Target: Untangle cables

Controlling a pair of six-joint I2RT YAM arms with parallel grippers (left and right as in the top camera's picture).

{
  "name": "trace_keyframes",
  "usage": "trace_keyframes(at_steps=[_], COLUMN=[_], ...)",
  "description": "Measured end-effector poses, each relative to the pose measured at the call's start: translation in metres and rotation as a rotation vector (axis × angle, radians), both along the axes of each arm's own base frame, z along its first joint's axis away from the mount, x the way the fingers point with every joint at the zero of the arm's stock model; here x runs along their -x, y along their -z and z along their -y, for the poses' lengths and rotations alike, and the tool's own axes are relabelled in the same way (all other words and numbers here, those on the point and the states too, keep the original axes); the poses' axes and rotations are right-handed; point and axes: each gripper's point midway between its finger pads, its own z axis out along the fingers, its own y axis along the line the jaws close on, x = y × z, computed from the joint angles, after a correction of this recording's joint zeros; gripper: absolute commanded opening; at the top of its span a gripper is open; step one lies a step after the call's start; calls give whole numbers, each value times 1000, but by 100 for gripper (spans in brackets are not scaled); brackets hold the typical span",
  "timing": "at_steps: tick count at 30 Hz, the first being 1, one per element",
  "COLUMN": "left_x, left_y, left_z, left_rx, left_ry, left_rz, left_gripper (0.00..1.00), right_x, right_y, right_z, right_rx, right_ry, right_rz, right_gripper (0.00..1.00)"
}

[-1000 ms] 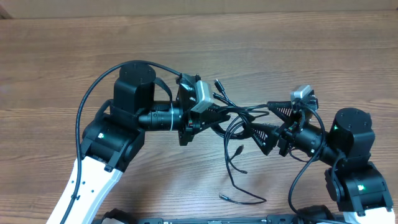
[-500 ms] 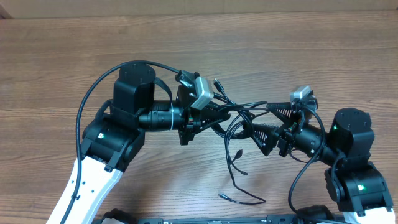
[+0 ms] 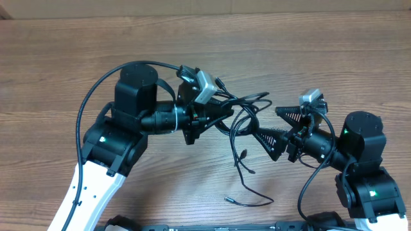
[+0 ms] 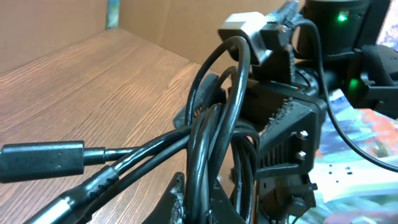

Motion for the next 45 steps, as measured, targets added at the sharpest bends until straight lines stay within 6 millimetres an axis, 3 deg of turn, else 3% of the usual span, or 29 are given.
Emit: trace_keyframes(at_steps=[10,19,26,35,45], left_x=[-3,15,23,18,14], left_y=[0,-8,-11,-5,-15], left_z=[-4,1,2,6,9], left_rx=[5,48,67,69,94], left_ry=[-16,93,144,162,171], left_rz=[-14,-21,-15,-36,35], left_gripper=[4,4,4,4,4], right_x=[-1,-8,-7,0,5], right_y=[-2,-21,-24,-29,-24], right_z=[0,-1,-3,-9,-11], right_rx=[0,-17,-25,-46,-49], right_ry=[2,2,-14,-66,-87], right_rz=[9,111,123,137,101], right_gripper=[100,100,100,100,100])
